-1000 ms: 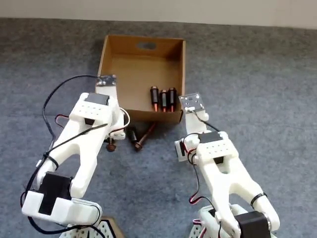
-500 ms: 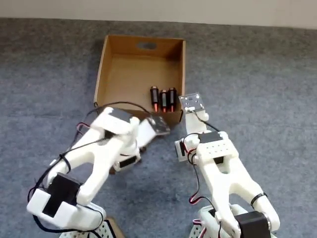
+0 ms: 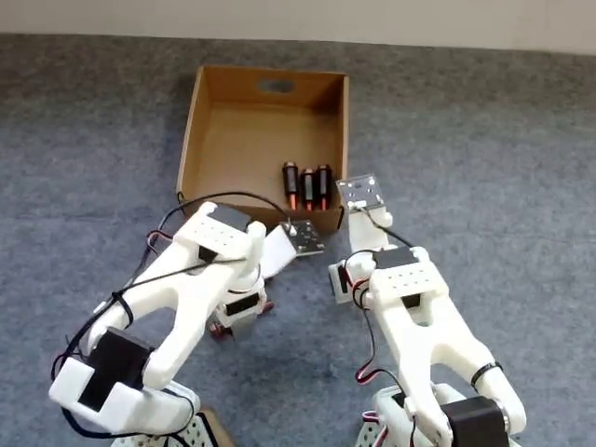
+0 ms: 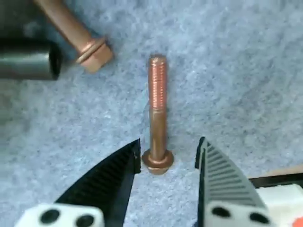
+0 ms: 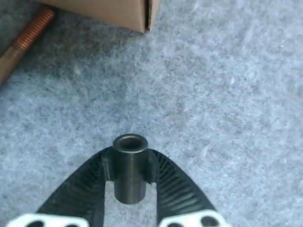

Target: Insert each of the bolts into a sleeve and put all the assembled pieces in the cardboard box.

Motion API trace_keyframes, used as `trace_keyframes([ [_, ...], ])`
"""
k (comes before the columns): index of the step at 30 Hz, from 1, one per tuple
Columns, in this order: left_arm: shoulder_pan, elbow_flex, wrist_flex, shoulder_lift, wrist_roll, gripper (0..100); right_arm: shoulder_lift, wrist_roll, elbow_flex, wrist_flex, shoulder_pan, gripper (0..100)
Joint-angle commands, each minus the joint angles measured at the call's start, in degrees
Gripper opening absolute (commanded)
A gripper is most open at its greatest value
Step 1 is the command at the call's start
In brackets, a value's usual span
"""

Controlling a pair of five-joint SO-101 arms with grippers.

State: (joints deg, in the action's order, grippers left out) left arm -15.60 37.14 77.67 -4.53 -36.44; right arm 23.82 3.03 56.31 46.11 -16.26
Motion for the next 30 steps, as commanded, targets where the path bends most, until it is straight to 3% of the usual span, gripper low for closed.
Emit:
trace_keyframes([
  [1,4.9,-4.2,0.8,-2.8,4.3,21,2.0,0.5,-0.5,-0.8,0.8,0.5],
  [7,6.5,-6.0,1.1,-2.8,11.9,21,2.0,0.5,-0.5,-0.8,0.8,0.5],
  [13,5.8,-9.4,10.2,-2.8,16.7,21,2.6,0.4,-0.1,-0.8,1.7,0.5],
  [16,5.5,-9.3,9.1,-4.4,22.4,21,2.6,-5.8,-0.6,-1.3,6.0,0.5],
  [21,2.6,-3.3,7.3,-10.9,26.2,21,2.6,-8.6,-0.6,-4.0,11.8,0.5],
  [30,0.6,7.3,6.9,-13.3,36.0,21,2.6,-8.6,-0.6,-4.1,11.7,0.5],
])
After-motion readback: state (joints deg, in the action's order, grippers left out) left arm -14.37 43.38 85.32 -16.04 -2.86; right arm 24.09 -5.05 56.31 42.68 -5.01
